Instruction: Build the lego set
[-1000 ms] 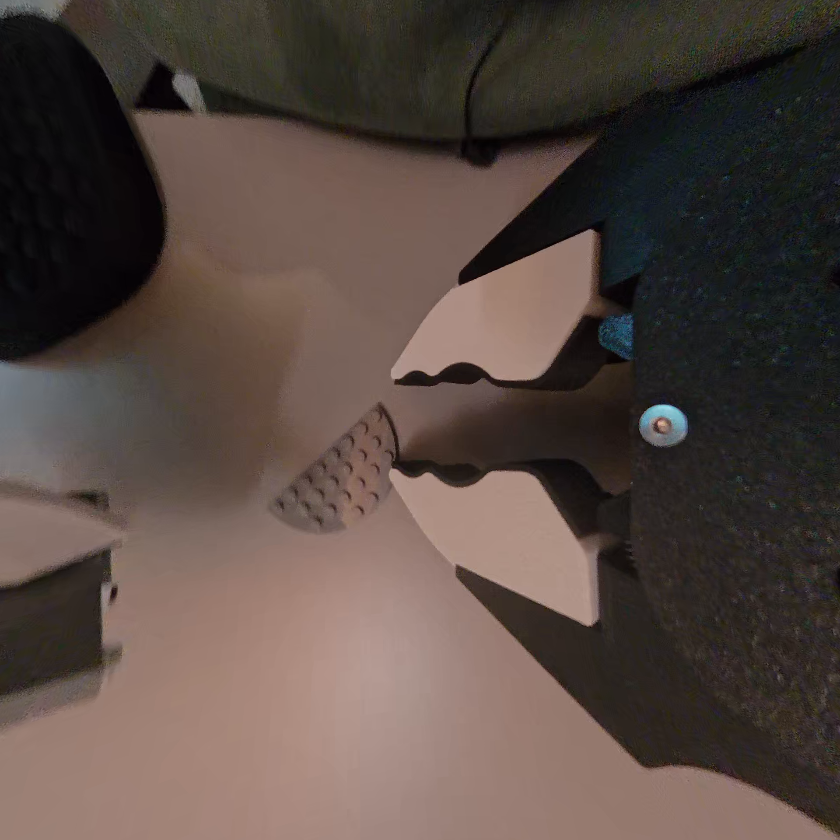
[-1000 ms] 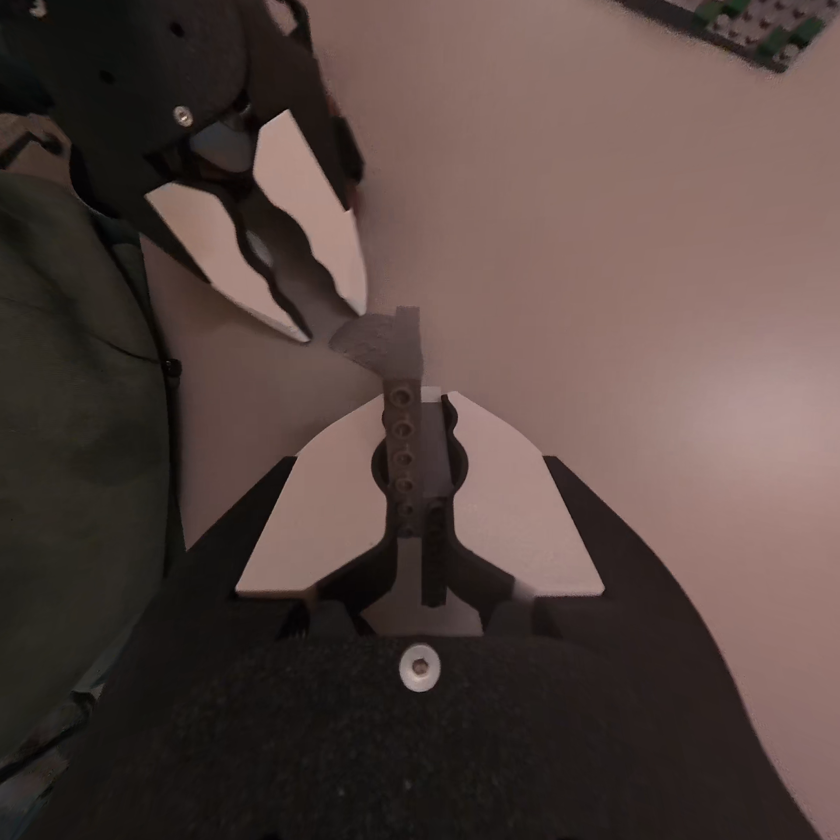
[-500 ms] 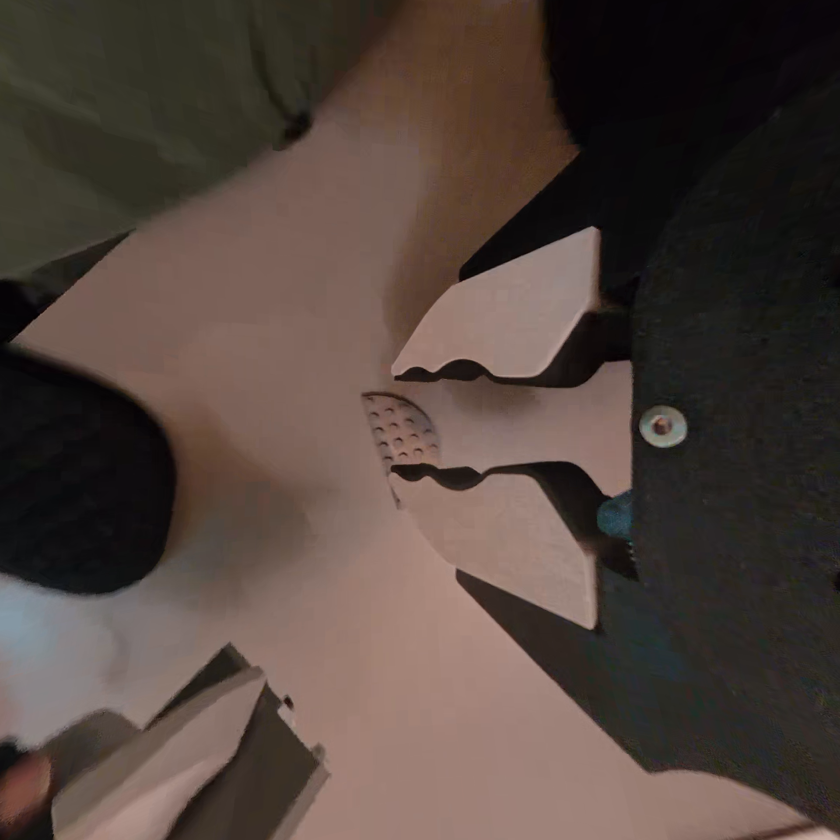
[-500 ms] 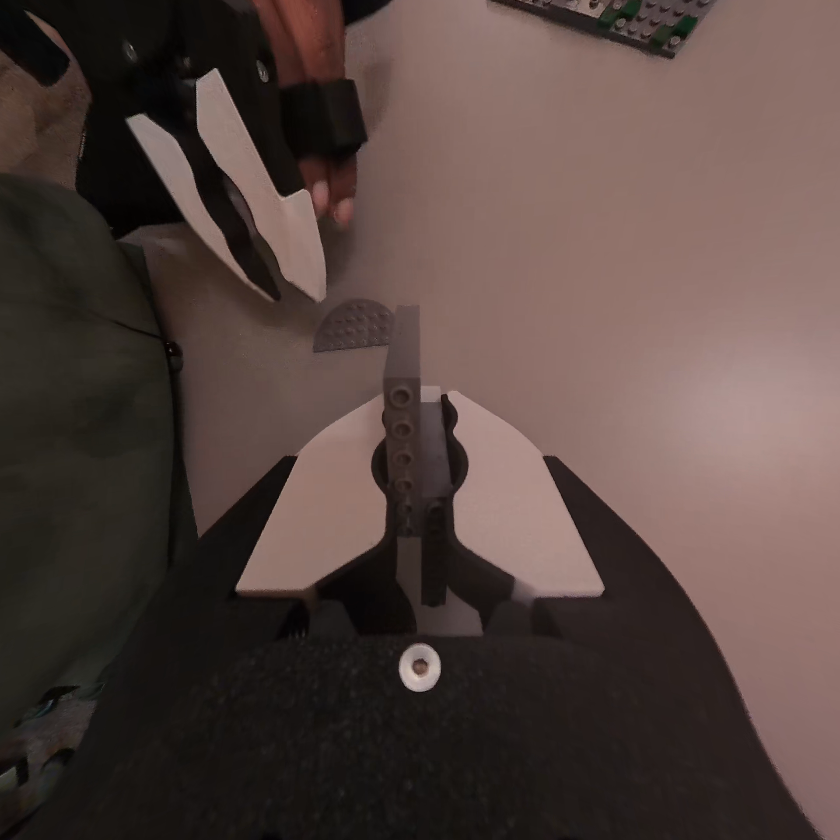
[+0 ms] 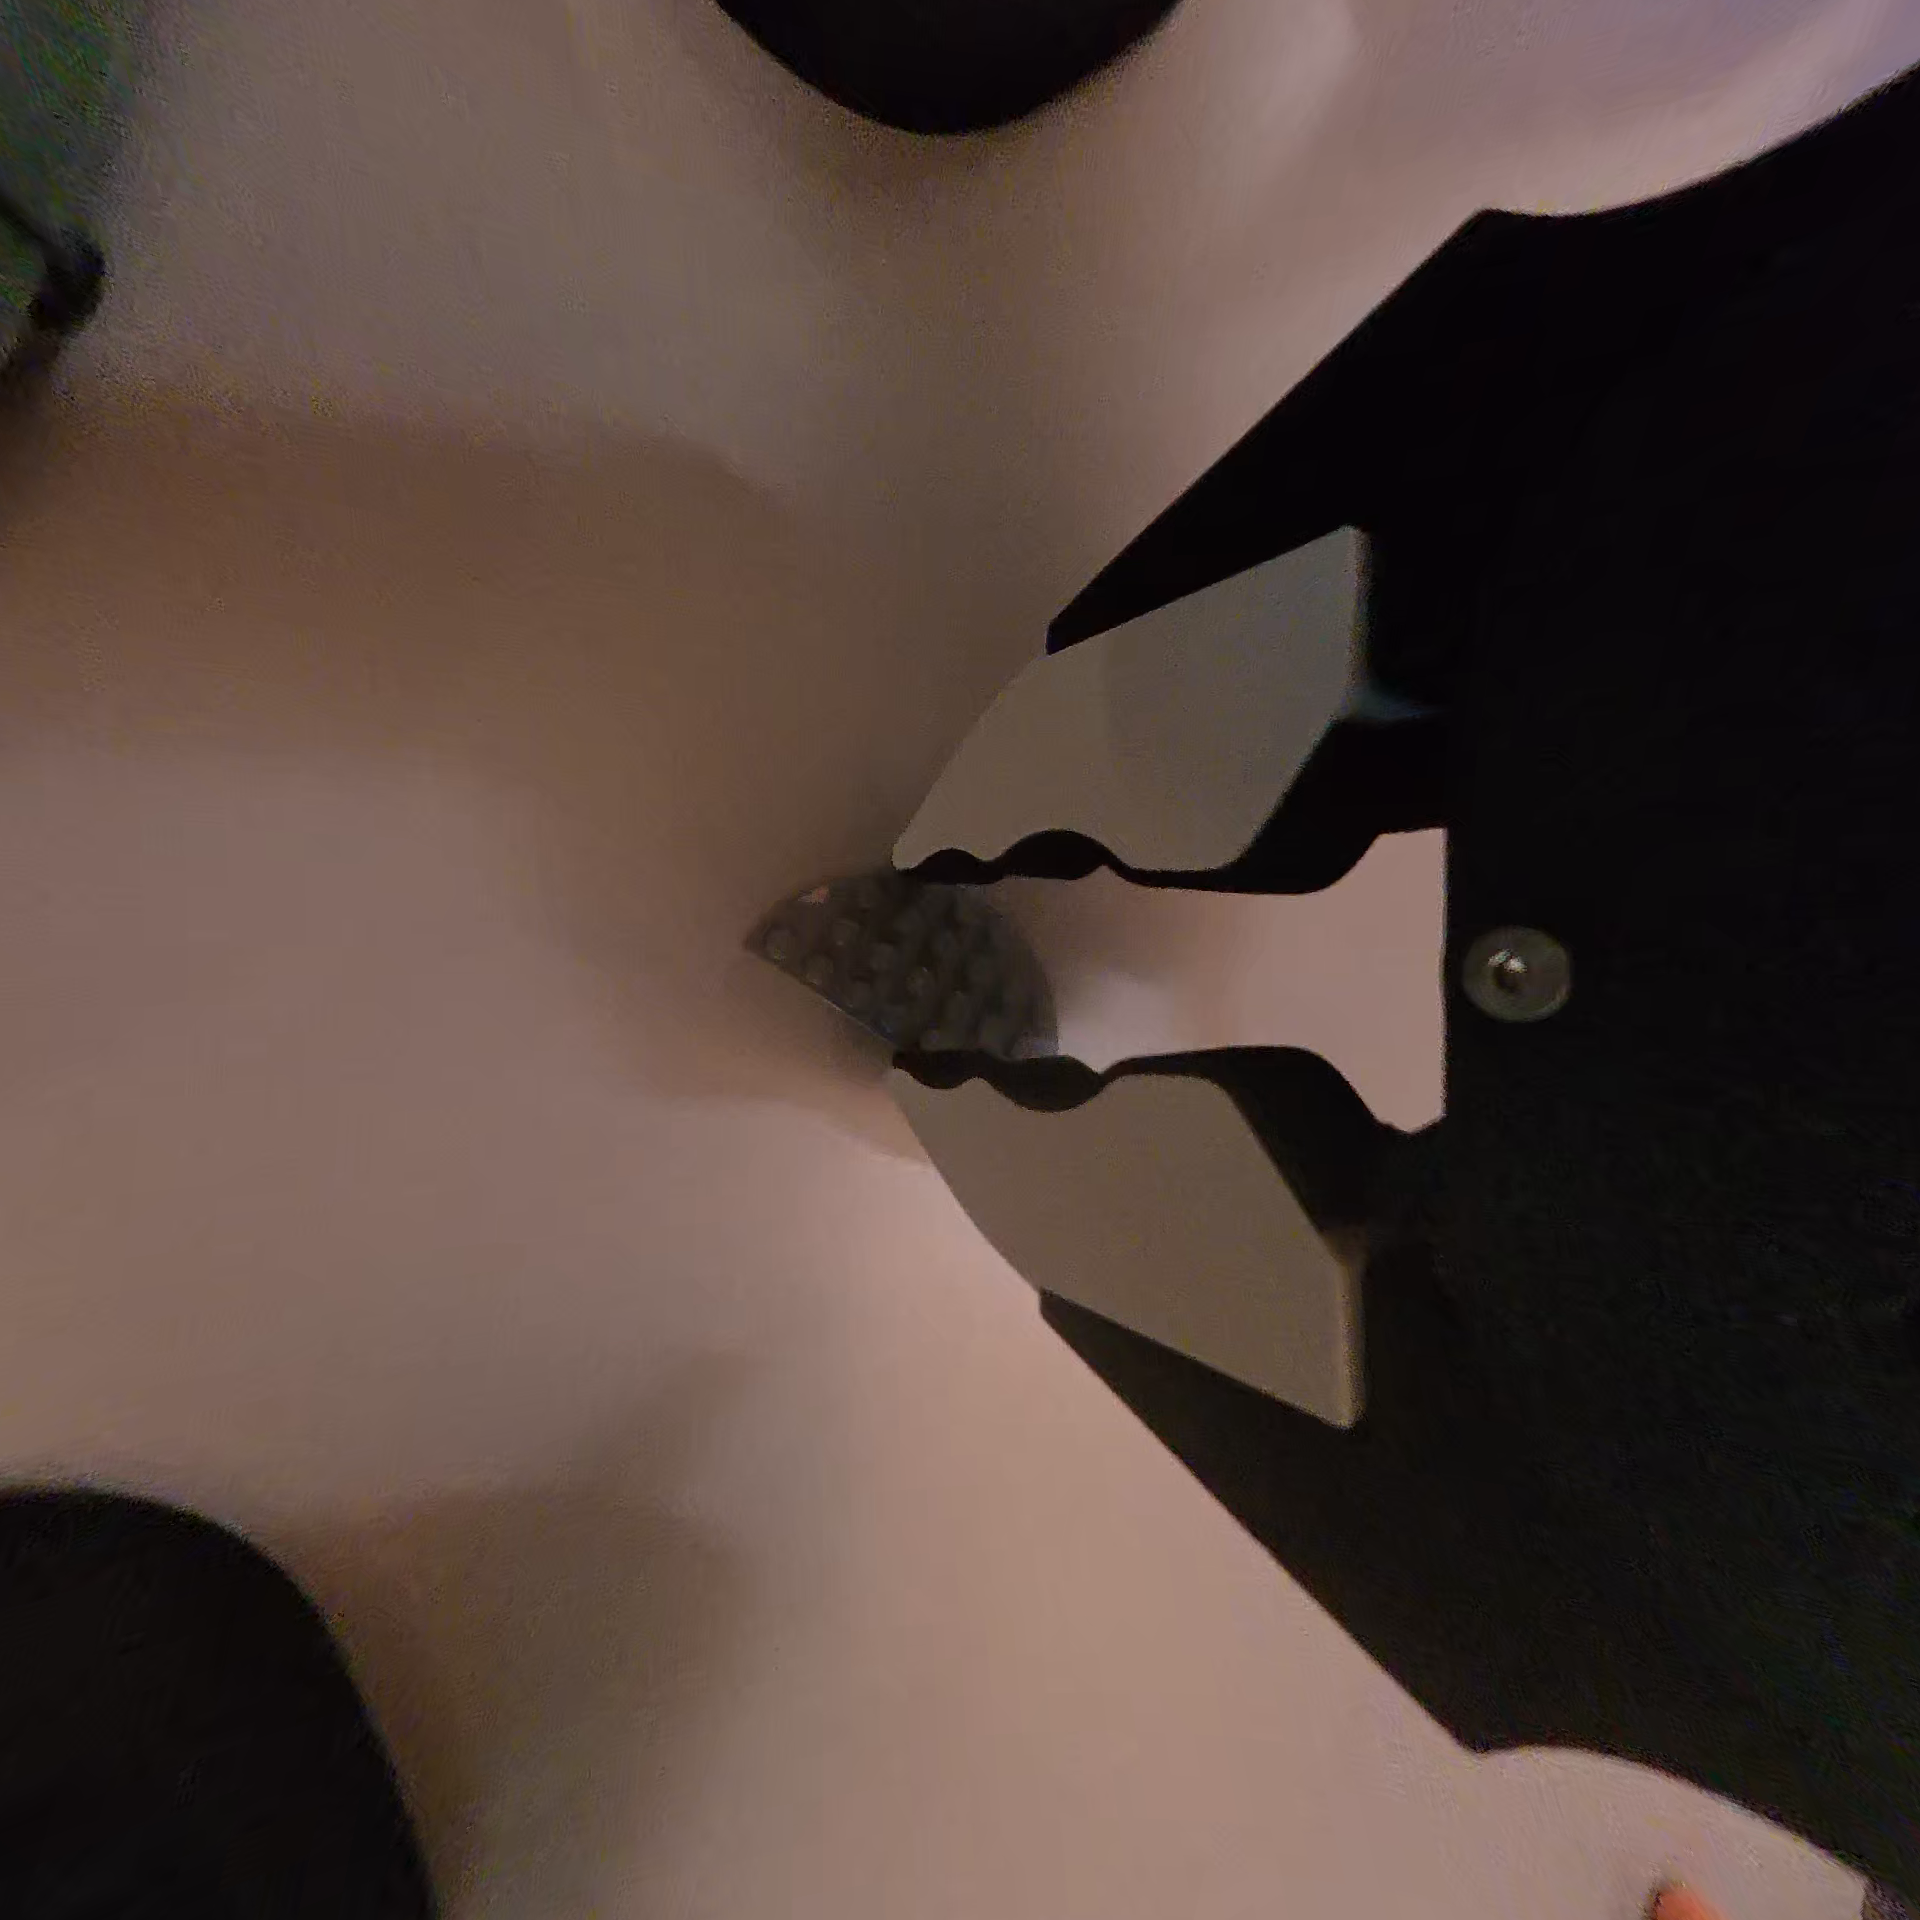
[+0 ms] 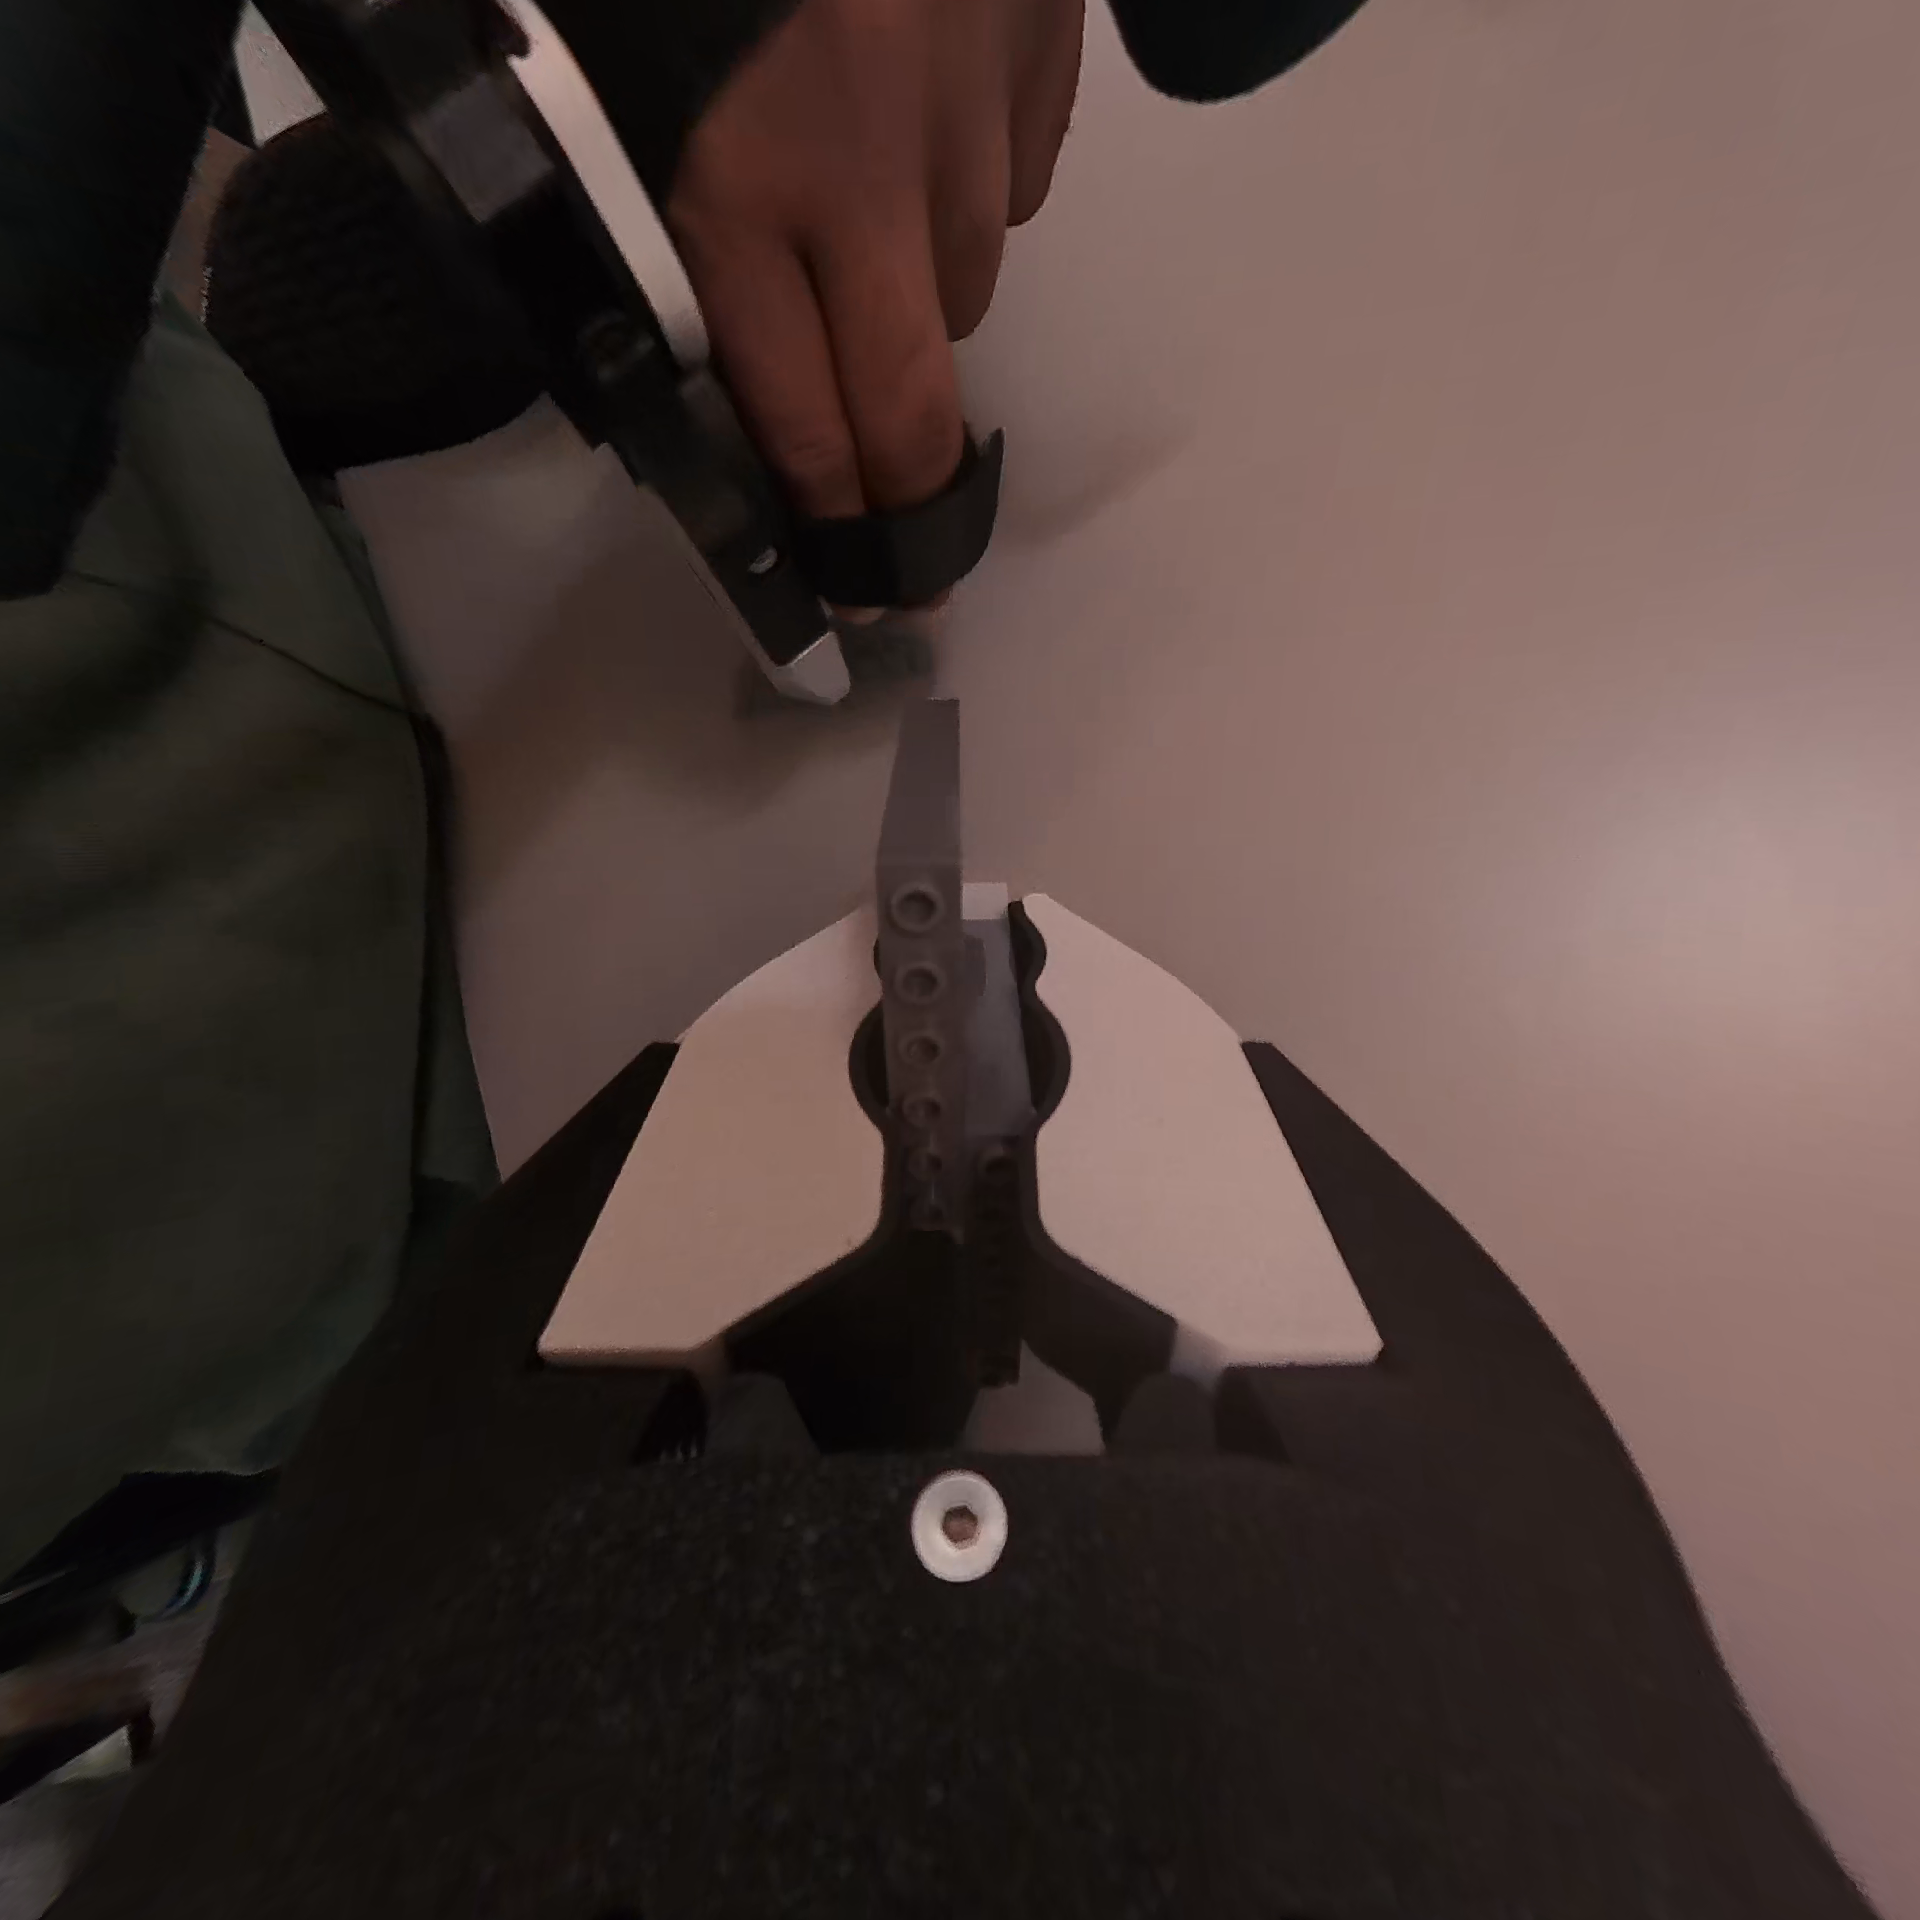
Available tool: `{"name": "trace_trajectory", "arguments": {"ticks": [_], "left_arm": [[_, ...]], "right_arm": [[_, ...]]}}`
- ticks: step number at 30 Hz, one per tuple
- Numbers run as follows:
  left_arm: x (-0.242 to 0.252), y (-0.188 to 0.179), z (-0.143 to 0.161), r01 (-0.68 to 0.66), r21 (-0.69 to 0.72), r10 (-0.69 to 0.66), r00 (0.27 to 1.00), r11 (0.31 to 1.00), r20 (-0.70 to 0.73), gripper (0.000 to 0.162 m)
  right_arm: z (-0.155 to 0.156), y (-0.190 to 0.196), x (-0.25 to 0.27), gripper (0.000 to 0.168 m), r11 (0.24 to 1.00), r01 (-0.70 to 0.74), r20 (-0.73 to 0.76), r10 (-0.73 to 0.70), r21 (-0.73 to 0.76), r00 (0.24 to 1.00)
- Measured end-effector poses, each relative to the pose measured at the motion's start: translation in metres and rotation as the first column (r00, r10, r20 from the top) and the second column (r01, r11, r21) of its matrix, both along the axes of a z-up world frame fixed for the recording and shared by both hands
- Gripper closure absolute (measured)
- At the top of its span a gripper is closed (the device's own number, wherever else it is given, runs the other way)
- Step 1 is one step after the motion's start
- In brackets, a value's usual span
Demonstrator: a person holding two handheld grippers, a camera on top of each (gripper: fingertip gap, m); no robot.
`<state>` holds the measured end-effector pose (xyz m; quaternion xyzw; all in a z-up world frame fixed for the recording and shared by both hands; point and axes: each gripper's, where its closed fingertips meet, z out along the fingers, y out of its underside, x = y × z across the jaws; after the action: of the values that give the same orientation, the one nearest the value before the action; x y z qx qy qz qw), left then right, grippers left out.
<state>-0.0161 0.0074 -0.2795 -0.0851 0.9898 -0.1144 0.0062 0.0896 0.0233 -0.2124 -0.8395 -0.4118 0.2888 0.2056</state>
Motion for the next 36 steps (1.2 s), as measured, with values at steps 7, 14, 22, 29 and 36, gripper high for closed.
{"name": "trace_trajectory", "arguments": {"ticks": [7,14,22,29,36], "left_arm": [[0.019,0.013,0.002,-0.690,-0.129,0.692,0.721,0.712,-0.033,0.141],[0.016,0.010,0.019,-0.910,-0.305,0.921,0.345,0.280,-0.183,0.125],[0.005,0.022,-0.001,-0.748,-0.314,0.789,0.614,0.585,0.006,0.117],[0.014,0.031,0.000,-0.872,-0.330,0.917,0.397,0.362,-0.042,0.131],[0.020,0.040,0.003,-0.904,-0.424,0.995,0.090,0.059,-0.053,0.129]], "right_arm": [[-0.002,0.003,0.006,0.151,0.999,0.035,-0.055,-0.035,-0.004,0.998],[-0.005,0.009,-0.010,0.151,1.000,-0.020,-0.072,0.019,-0.011,0.997],[0.000,0.005,-0.033,0.151,0.991,-0.132,-0.054,0.131,-0.010,0.990],[0.005,0.002,-0.036,0.151,0.988,-0.155,-0.028,0.154,-0.013,0.988],[-0.007,0.014,-0.045,0.151,0.985,-0.170,0.013,0.171,-0.029,0.985]]}}
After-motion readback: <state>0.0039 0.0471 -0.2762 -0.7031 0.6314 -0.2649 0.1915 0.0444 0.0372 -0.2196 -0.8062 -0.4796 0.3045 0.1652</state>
